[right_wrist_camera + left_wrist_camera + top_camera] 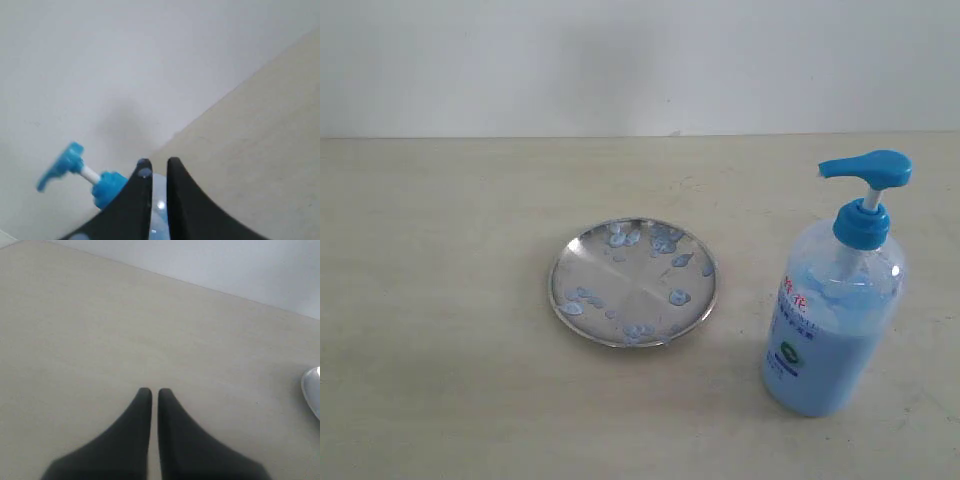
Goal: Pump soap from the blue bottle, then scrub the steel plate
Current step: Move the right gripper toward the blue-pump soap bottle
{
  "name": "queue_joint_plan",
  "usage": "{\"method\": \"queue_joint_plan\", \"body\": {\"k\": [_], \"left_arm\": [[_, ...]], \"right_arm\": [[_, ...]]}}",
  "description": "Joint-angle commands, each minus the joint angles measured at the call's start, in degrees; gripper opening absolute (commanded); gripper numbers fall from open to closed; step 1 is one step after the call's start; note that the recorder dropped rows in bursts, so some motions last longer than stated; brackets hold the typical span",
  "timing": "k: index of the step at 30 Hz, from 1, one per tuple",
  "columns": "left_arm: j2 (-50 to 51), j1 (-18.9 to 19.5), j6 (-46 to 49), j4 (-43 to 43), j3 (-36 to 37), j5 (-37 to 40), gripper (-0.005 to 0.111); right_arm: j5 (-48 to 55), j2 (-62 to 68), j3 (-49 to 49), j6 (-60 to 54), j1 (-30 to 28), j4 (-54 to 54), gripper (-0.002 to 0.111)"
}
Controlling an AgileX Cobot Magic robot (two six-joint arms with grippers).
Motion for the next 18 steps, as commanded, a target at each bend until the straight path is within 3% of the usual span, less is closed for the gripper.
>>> {"method": "queue_joint_plan", "body": {"k": [1,5,7,9,12,15,18], "left_arm": [[-0.14,-0.26,-0.24,0.00,-0.05,-0.45,0.004],[-0.14,-0.26,-0.24,0.00,-0.05,-0.45,0.004],[-0.14,-0.26,-0.24,0.00,-0.05,-0.45,0.004],[-0.14,-0.26,-0.24,0.00,-0.05,-0.45,0.004],[-0.14,-0.26,-0.24,0.00,-0.05,-0.45,0.004],[-0.14,-0.22,-0.24,0.00,-0.05,-0.45,0.004],[-0.14,-0.22,-0.24,0.00,-0.05,-0.45,0.004]], "right_arm": [[-11.80,-0.17,-0.19,3.12,-0.08,7.48,0.000],[-21.15,-0.05,-9.31,-6.97,-0.08,-1.01,0.000],[-14.37,5.02,-14.51,-10.65,-0.08,-13.98,0.000],[1.34,12.43,-18.03,-9.84,0.02,-21.69,0.000],[17.39,28.04,-18.92,-17.16,0.02,-21.09,0.000],[19.99,41.87,-22.67,-26.02,0.02,-17.19,0.000],[21.59,47.59,-23.39,-38.68,1.92,-15.81,0.002]]}}
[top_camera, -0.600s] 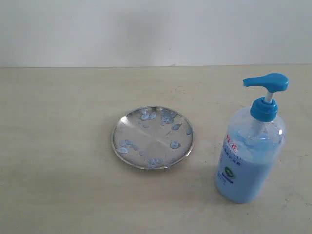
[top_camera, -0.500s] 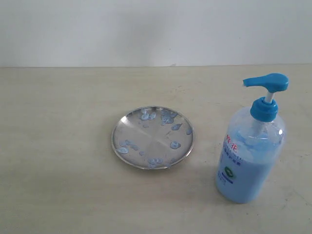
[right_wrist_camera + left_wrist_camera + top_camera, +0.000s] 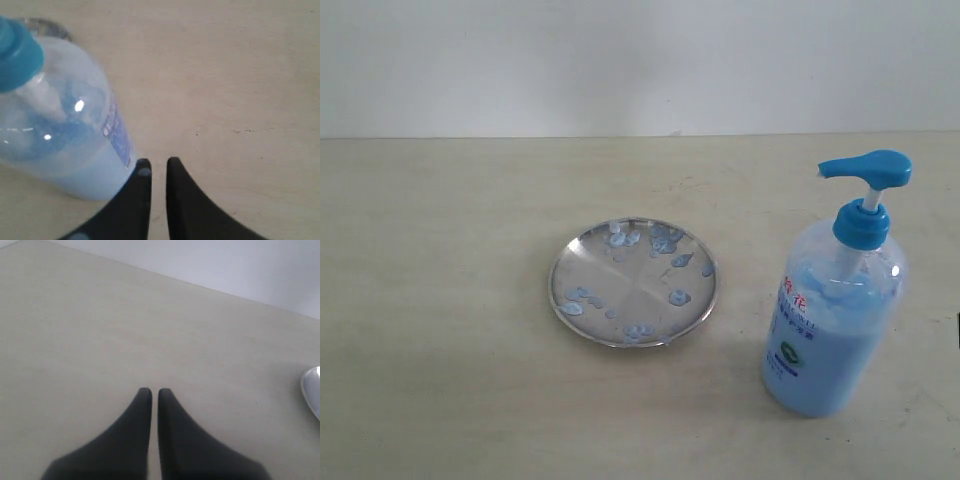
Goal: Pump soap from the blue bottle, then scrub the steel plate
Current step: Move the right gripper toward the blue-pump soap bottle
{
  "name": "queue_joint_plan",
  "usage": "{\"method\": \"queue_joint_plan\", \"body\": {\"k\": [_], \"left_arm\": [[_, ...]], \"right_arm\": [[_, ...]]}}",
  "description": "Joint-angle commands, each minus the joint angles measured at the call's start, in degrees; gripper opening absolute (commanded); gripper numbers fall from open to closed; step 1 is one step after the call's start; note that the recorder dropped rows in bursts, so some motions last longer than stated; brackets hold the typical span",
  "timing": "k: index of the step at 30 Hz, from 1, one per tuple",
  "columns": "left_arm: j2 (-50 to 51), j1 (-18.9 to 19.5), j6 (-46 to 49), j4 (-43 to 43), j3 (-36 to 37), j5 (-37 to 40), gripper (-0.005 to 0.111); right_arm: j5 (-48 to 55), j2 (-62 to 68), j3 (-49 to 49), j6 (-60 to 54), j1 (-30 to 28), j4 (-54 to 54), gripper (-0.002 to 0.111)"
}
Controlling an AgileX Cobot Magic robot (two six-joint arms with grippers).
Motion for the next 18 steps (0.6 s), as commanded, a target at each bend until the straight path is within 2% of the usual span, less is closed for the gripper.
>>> {"method": "queue_joint_plan", "body": {"k": [1,2,3,4,5,6,10,14,18], "left_arm": [[-0.14,-0.22,-0.24,0.00,-0.05,-0.45,0.004],[-0.14,-0.22,-0.24,0.00,-0.05,-0.45,0.004],[-0.14,-0.22,-0.24,0.00,-0.05,-0.45,0.004],[-0.14,-0.22,-0.24,0.00,-0.05,-0.45,0.004],[-0.14,-0.22,-0.24,0.00,-0.05,-0.45,0.004],[-0.14,-0.22,-0.24,0.00,-0.05,-0.45,0.004],[-0.14,-0.22,-0.24,0.00,-0.05,-0.45,0.004],[-0.14,-0.22,-0.24,0.00,-0.05,-0.45,0.004],[-0.14,-0.22,-0.24,0.00,-0.05,-0.45,0.004]], "right_arm": [[2.18,4.95,-0.55,-16.52,4.26,1.54,0.009],[3.48,4.95,-0.23,-21.16,5.63,1.54,0.017],[6.15,4.81,0.82,-28.71,7.95,1.54,0.041],[6.42,4.81,1.72,-30.90,9.14,1.86,0.059],[3.52,4.81,4.13,-32.28,11.38,2.25,0.093],[-0.47,4.81,5.65,-33.03,13.17,2.11,0.104],[-11.32,4.81,8.91,-30.44,15.40,2.33,0.104],[-31.96,4.93,12.18,-11.85,15.40,6.30,0.104],[-40.51,4.93,15.33,-4.47,15.40,6.63,0.104]]}}
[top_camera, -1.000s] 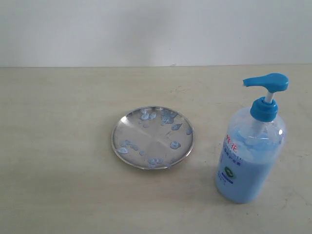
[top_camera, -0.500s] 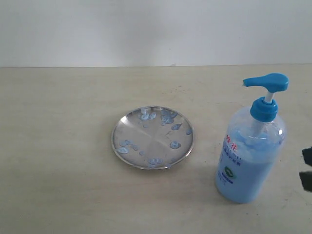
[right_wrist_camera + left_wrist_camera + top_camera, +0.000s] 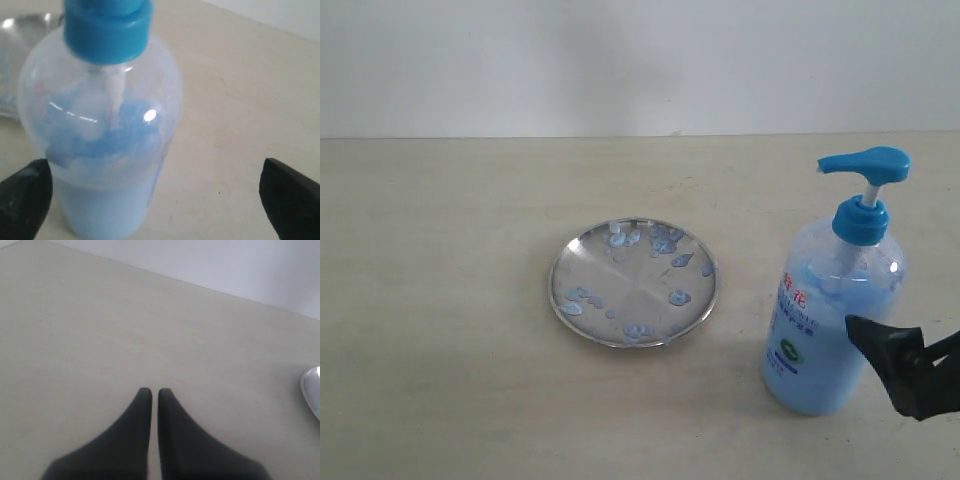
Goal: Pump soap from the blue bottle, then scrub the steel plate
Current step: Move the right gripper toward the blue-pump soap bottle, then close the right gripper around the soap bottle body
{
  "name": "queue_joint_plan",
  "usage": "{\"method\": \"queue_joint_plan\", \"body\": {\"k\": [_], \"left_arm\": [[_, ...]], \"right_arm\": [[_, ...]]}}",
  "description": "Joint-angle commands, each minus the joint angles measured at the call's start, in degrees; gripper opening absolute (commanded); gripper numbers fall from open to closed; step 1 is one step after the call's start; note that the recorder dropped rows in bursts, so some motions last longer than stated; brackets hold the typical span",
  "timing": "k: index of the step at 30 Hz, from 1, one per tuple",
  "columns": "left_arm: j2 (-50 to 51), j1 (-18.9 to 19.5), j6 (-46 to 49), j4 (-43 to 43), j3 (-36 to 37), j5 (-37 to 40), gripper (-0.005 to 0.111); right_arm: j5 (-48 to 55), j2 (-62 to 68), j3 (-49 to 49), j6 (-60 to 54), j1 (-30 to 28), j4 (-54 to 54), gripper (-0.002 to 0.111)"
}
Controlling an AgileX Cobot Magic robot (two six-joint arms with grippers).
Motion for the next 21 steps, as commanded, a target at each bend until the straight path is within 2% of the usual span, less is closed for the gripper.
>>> {"method": "queue_joint_plan", "body": {"k": [1,11,17,21], "left_arm": [[-0.14,-0.22,-0.24,0.00,-0.05,-0.45,0.004],[-0.14,-0.22,-0.24,0.00,-0.05,-0.45,0.004],[-0.14,-0.22,-0.24,0.00,-0.05,-0.45,0.004],[-0.14,-0.22,-0.24,0.00,-0.05,-0.45,0.004]], "right_arm": [[-10.83,0.05,3.13,7.96,0.06,1.18,0.104],[-10.81,3.32,3.55,12.79,0.06,-3.11,0.104],[-18.62,13.97,3.55,18.25,0.06,-8.11,0.104],[-23.12,19.84,3.55,27.20,0.06,-19.20,0.104]]}}
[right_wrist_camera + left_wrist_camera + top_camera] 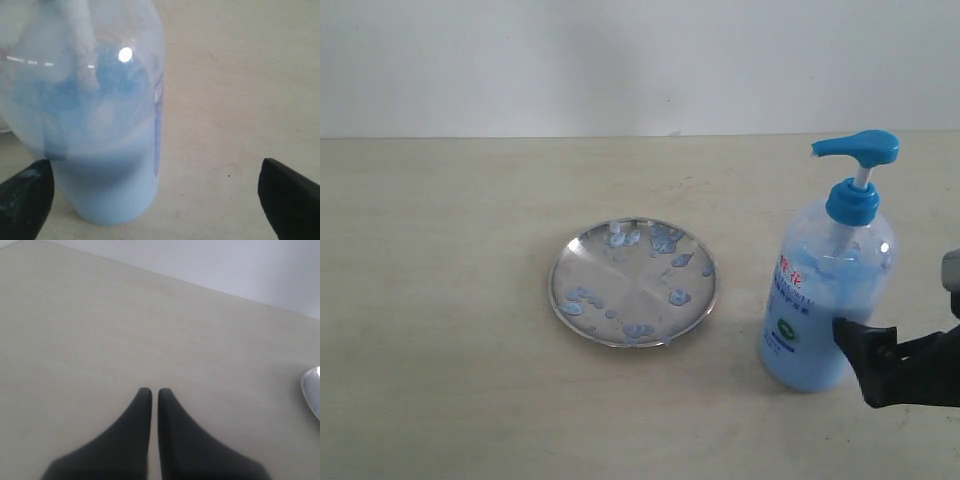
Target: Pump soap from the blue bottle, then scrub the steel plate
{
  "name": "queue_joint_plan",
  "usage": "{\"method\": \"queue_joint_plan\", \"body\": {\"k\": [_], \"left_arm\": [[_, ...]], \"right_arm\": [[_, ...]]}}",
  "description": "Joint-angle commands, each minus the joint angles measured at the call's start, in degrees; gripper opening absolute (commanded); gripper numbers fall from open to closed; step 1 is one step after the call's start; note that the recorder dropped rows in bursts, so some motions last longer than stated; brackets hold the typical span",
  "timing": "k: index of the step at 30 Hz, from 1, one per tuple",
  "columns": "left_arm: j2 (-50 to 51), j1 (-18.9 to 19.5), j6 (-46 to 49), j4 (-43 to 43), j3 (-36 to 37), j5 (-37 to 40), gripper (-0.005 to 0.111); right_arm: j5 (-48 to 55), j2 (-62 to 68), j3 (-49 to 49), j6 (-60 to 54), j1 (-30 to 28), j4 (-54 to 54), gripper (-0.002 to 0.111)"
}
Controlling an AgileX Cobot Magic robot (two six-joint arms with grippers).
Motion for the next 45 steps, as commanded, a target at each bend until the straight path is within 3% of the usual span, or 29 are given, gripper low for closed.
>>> {"method": "queue_joint_plan", "body": {"k": [1,11,25,27,29,33,34,45], "left_arm": [[-0.14,-0.22,-0.24,0.00,-0.05,-0.45,0.004],[-0.14,-0.22,-0.24,0.00,-0.05,-0.45,0.004],[-0.14,-0.22,-0.24,0.00,-0.05,-0.45,0.004],[-0.14,-0.22,-0.24,0.00,-0.05,-0.45,0.004],[-0.14,-0.22,-0.24,0.00,-0.05,-0.45,0.004],[-0.14,-0.22,-0.24,0.00,-0.05,-0.45,0.004],[-0.14,-0.22,-0.24,0.00,-0.05,-0.45,0.004],[-0.14,-0.22,-0.24,0.00,-0.05,-0.45,0.004]], "right_arm": [[-7.22,6.15,0.13,10.29,0.06,-12.79,0.104],[-23.79,20.77,-1.32,14.59,0.06,-16.65,0.104],[-29.14,36.19,-12.12,9.64,0.06,-15.05,0.101],[-29.14,36.87,-12.76,9.77,0.06,-12.63,0.090],[-29.14,37.37,-13.11,9.86,0.06,-10.67,0.068],[-28.61,37.43,-13.32,9.86,0.06,-10.80,0.008],[-28.13,37.43,-13.32,10.04,0.06,-10.89,0.000],[-26.94,37.43,-16.27,3.99,0.06,-9.64,0.000]]}}
